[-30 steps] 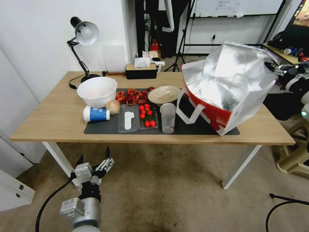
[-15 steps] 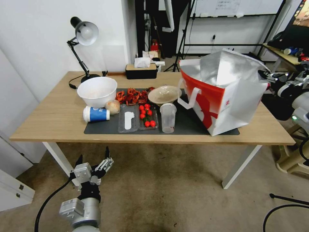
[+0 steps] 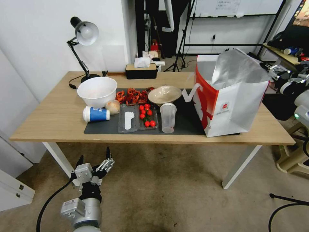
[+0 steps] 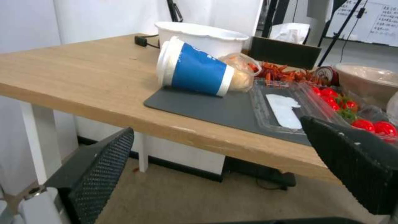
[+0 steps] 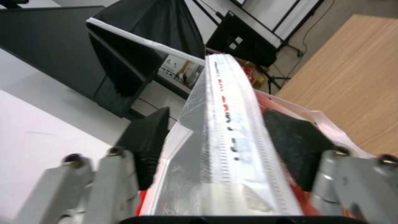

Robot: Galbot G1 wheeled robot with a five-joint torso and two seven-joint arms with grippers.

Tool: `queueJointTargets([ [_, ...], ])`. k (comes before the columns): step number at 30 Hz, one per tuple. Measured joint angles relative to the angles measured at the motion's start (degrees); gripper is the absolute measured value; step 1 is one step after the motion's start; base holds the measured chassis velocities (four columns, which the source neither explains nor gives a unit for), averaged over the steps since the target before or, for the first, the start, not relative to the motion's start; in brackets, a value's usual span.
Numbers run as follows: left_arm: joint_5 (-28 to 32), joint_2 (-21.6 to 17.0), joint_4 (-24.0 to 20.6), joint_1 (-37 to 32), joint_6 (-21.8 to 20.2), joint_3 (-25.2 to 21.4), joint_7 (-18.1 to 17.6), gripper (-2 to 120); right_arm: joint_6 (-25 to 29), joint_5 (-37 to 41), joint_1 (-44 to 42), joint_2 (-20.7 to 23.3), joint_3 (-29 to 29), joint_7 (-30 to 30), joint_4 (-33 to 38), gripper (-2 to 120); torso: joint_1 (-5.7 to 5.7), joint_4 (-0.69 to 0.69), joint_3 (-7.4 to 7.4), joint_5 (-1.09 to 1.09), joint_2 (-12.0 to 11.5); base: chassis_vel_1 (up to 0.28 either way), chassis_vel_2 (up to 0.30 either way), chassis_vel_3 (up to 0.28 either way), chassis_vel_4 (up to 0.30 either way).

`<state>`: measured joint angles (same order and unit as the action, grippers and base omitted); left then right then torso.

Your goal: Pick up the food delivery bag from the floor and place it on the table.

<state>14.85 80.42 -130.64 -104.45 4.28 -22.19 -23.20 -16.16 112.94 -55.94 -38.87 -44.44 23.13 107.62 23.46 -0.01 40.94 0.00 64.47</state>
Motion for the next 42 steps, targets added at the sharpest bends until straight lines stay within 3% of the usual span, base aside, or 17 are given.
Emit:
queueJointTargets([
  [11,0.00,-0.34,-0.01,-0.14,0.24,0.04,0.01,100,1.90,-9.55,-0.22,0.85,1.34,-1.79,1.37,99,0.00,0.00,0.00,0.00,0.00,0.000,0.000,0.000,0.000],
  [17,0.00,-0.51,-0.10,-0.26,0.46,0.00,-0.04,100,2.11,-12.25,-0.88,1.30,1.16,-3.74,2.06,100,0.00,0.00,0.00,0.00,0.00,0.000,0.000,0.000,0.000],
  [30,0.32,-0.77,-0.94,-0.53,0.79,-0.11,-0.07,100,6.45,-28.15,-4.94,3.49,-1.15,-15.90,5.82,100,0.00,0.01,0.00,0.00,0.00,0.000,0.000,0.000,0.000],
  [36,0.56,-0.84,-1.85,-0.80,1.13,-0.37,0.73,100,9.92,-36.93,-12.97,4.65,-5.80,-22.45,10.00,100,0.00,0.01,0.00,-0.01,0.00,0.000,0.000,0.000,0.000],
  [42,0.72,-0.90,-2.28,-1.08,2.12,-0.57,2.01,100,16.07,-45.56,-23.18,3.79,-10.51,-24.59,14.12,100,0.00,0.00,0.00,0.00,0.00,0.000,0.000,0.000,0.000],
])
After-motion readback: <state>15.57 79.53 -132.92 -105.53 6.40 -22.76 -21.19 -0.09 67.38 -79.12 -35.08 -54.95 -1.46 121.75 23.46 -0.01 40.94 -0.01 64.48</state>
